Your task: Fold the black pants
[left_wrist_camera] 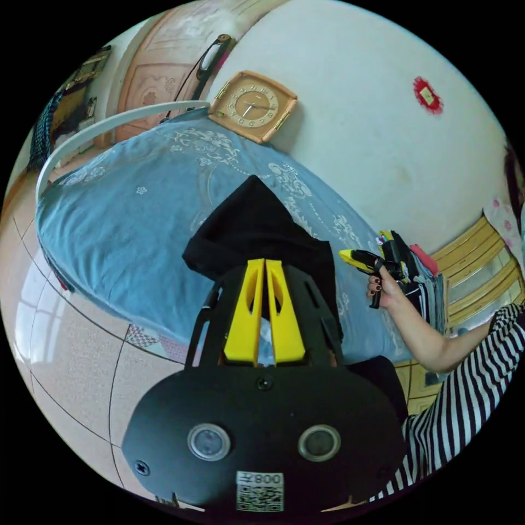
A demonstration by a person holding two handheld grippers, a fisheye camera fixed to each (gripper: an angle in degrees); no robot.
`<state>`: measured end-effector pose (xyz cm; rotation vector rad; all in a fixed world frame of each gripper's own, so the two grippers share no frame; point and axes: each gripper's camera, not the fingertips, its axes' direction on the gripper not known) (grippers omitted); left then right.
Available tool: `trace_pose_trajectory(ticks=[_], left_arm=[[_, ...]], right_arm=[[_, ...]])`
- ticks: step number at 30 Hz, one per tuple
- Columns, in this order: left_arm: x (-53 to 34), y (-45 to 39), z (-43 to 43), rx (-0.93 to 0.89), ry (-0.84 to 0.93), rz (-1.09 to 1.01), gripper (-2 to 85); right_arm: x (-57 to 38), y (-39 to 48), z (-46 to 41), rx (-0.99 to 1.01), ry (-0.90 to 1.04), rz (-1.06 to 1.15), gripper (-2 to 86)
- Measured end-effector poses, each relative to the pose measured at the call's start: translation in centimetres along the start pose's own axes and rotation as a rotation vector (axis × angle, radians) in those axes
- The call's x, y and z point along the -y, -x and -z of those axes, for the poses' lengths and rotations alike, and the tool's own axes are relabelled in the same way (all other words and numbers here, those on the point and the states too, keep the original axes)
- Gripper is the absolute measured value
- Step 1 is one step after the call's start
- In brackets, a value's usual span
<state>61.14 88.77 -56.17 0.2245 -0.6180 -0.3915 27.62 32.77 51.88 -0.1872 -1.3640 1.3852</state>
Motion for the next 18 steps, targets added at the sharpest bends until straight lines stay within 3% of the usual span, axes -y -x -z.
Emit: trace_pose_trajectory(ticks=[5,9,18], left_arm=[[-6.0,4.0,-2.0,-0.371,0.143,0.221,8.9],[-8.8,5.9,-4.2,-0.555,0.215,0.342,12.0],[-9.0,8.7,-7.0,-0.672,0.243,0.463,7.6]], right_arm=[[-6.5,-3.5,-2.8,0.166,0.210,-0.189,8.6],[-8.0,-5.3,-4.0,0.274,0.193,-0.252,7.5],[-8.6,-9.1,-3.8,0.331,0.192,-0.277,8.8]])
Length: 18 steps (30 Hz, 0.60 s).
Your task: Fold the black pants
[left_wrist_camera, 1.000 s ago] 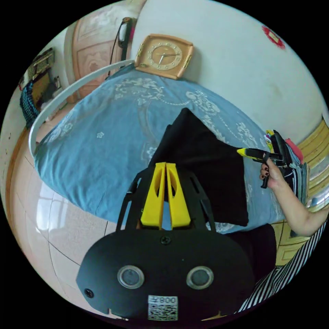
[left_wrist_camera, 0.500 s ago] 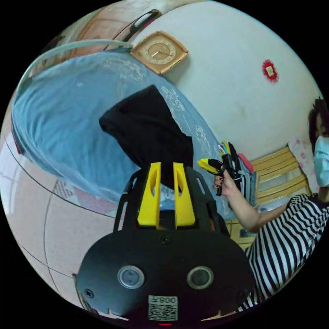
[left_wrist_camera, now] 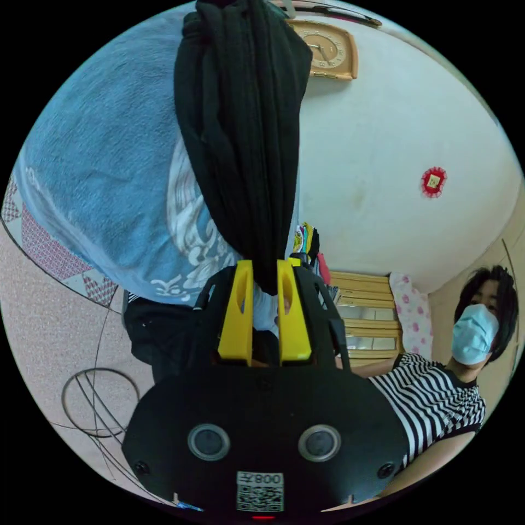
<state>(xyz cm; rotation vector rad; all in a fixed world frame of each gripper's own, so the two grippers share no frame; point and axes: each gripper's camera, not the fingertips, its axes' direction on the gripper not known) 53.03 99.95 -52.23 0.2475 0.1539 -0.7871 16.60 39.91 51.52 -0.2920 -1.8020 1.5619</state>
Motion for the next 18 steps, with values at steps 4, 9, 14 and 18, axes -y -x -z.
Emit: trace_pose_trajectory(ticks=[4,9,14,18], left_arm=[[-0.5,-0.1,1.8,-0.041,-0.028,-0.020,6.8],[-0.7,0.5,3.6,-0.063,-0.037,-0.028,6.7],[-1.1,2.1,4.8,-0.053,-0.030,-0.004,6.9],[-2.4,3.2,7.7,-0.073,-0.085,-0.012,7.6]], right_arm=[[-1.7,-2.4,1.7,0.030,-0.055,-0.030,10.0],[-1.9,-4.4,1.5,0.117,-0.066,-0.037,13.1],[-1.5,-7.4,-0.6,0.201,-0.032,-0.064,9.1],[-2.2,-8.6,-1.0,0.195,-0.028,-0.050,6.3]])
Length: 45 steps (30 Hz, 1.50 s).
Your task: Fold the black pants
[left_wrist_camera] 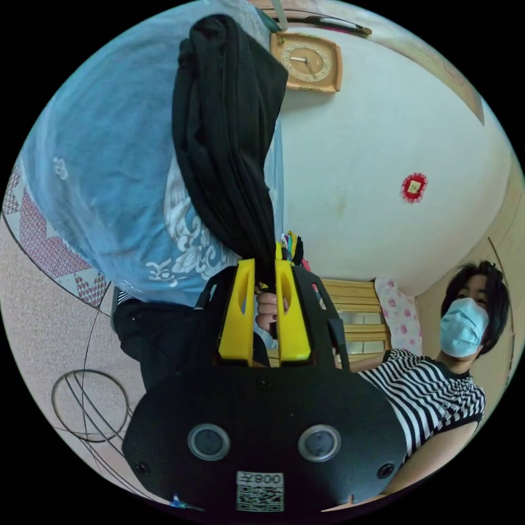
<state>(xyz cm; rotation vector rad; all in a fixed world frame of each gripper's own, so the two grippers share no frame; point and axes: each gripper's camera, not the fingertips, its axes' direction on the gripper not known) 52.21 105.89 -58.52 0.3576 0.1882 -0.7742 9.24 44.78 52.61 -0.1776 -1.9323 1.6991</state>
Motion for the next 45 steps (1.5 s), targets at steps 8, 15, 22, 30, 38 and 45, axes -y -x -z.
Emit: trace_pose_trajectory(ticks=[8,15,22,30,38,45], left_arm=[[1.3,3.5,7.1,-0.072,-0.270,0.054,15.0],[4.1,7.5,7.0,-0.206,-0.390,0.151,14.1],[4.4,8.0,4.8,-0.171,-0.315,0.148,6.9],[1.4,4.9,1.0,-0.190,-0.218,0.020,4.2],[-0.4,9.9,-4.5,-0.194,-0.145,0.130,8.4],[-5.3,15.0,-11.3,-0.290,-0.121,0.209,17.0]], right_arm=[[-3.3,0.5,1.1,-0.048,-0.001,0.122,4.0],[-6.8,-1.2,2.6,-0.051,-0.026,0.142,3.4],[-12.3,-4.4,4.5,-0.082,-0.074,0.135,2.9],[-21.7,-8.0,7.7,-0.081,-0.181,0.136,2.7],[-29.7,-14.0,9.4,-0.088,-0.262,0.108,2.7],[-33.4,-17.0,10.8,-0.103,-0.270,0.134,2.5]])
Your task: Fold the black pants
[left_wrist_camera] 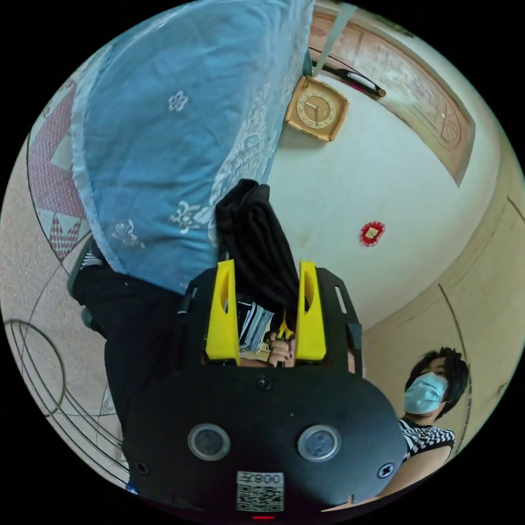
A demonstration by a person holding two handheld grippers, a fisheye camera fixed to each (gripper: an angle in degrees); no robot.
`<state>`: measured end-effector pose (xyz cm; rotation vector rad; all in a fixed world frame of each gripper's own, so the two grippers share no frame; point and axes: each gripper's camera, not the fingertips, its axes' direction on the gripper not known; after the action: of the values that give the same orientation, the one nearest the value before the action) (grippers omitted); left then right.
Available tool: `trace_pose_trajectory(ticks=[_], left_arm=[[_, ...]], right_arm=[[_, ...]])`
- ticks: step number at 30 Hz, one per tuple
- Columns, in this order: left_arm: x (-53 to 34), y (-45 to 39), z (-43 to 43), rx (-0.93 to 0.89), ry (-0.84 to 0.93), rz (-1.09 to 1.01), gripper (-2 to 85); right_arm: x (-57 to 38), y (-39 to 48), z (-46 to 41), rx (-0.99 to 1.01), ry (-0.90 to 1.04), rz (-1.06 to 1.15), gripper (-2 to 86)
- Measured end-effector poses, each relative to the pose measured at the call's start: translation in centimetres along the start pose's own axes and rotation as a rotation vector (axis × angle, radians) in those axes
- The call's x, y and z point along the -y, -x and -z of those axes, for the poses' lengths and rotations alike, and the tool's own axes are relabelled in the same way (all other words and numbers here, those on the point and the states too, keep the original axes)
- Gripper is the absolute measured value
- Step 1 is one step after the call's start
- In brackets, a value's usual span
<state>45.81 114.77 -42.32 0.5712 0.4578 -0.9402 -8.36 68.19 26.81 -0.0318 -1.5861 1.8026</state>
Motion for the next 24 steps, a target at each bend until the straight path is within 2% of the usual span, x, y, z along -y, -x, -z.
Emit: trace_pose_trajectory(ticks=[4,6,8,12,15,24], left_arm=[[0.5,2.9,-5.2,-0.058,0.055,0.009,19.2],[1.2,4.4,-8.6,-0.151,0.058,0.011,19.0],[1.9,5.1,-10.5,-0.141,0.031,0.000,17.4],[3.0,7.5,-14.9,-0.103,0.039,0.018,8.2],[2.0,8.0,-18.1,-0.026,0.065,-0.020,6.8],[-3.0,8.8,-30.2,-0.035,0.253,-0.161,5.9]], right_arm=[[-2.4,-2.1,1.9,0.003,-0.010,0.001,2.3],[-3.6,-3.1,2.7,-0.008,-0.004,0.005,2.3],[-5.3,-4.5,4.1,-0.031,0.001,0.007,2.5],[-8.4,-7.3,6.8,-0.039,-0.012,-0.009,2.8],[-11.6,-9.5,9.5,-0.030,-0.030,-0.014,2.9],[-24.1,-14.1,19.9,0.041,-0.108,0.059,2.4]])
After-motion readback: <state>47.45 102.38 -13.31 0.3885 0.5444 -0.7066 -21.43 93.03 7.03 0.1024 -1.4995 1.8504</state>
